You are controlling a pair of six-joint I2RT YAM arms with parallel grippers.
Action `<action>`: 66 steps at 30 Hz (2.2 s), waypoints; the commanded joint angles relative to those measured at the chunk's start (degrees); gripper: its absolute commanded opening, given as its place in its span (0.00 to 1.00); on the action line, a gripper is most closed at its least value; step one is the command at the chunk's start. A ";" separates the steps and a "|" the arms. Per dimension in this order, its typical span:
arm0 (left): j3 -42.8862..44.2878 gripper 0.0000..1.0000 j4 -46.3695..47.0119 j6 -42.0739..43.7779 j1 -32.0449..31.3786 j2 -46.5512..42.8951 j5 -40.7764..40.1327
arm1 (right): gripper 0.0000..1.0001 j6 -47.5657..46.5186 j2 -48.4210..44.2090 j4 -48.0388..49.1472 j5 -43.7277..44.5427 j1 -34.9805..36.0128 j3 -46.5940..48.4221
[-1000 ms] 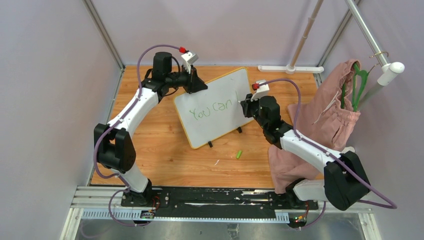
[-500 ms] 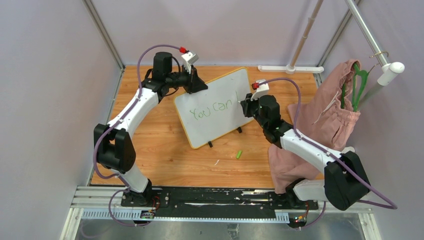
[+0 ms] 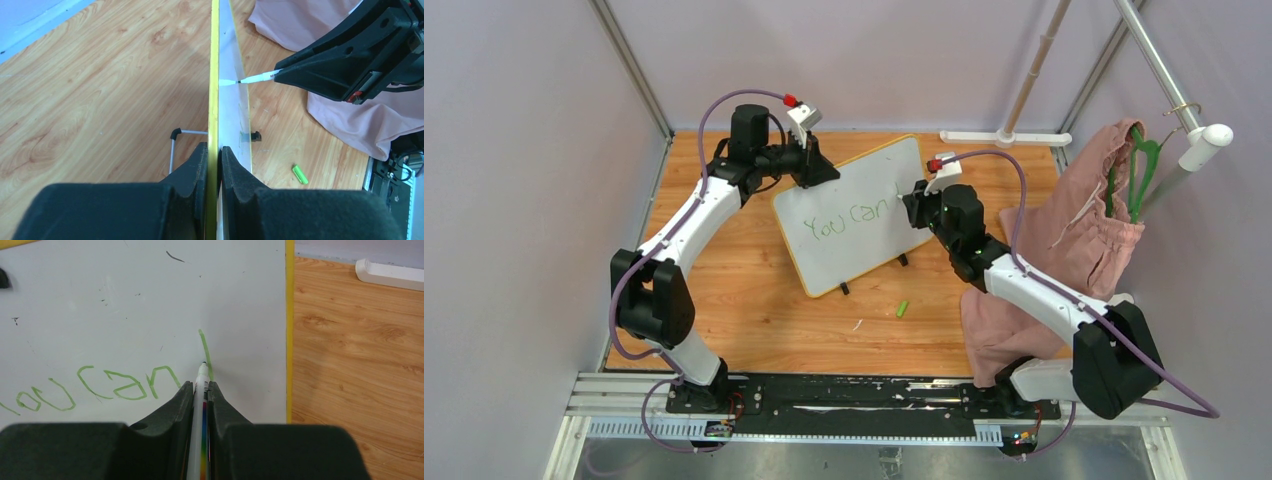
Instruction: Write a sentence on the whiteboard
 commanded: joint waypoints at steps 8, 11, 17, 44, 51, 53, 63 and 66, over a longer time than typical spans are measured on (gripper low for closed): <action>-1.65 0.00 -3.02 3.18 -1.86 -0.18 0.94 | 0.00 0.58 0.82 0.85 -1.74 2.68 0.16; -1.62 0.00 -3.09 3.19 -1.86 -0.09 0.93 | 0.00 0.58 0.57 0.61 -1.51 2.74 -0.54; -1.47 0.00 -3.14 3.25 -1.86 -0.06 0.87 | 0.00 -0.08 -0.03 -0.57 0.05 2.76 -2.19; -2.07 0.00 -3.06 3.36 -1.86 -0.49 0.66 | 0.00 -0.78 -1.22 -0.38 4.17 -0.33 -1.53; -2.07 0.00 -3.02 3.40 -1.94 -0.35 0.63 | 0.00 -0.75 -0.86 0.22 3.36 -0.31 0.22; -2.06 0.00 -3.07 3.44 -1.95 -0.35 0.61 | 0.00 -0.71 -1.06 0.17 3.29 -0.38 0.28; -1.89 0.00 -3.11 3.49 -1.95 -0.18 0.45 | 0.00 -0.46 -5.75 -1.44 5.88 -0.78 -2.35; -1.89 0.00 -3.15 3.39 -1.94 -0.19 0.43 | 0.00 -0.33 -5.31 -1.35 5.52 -1.29 -1.99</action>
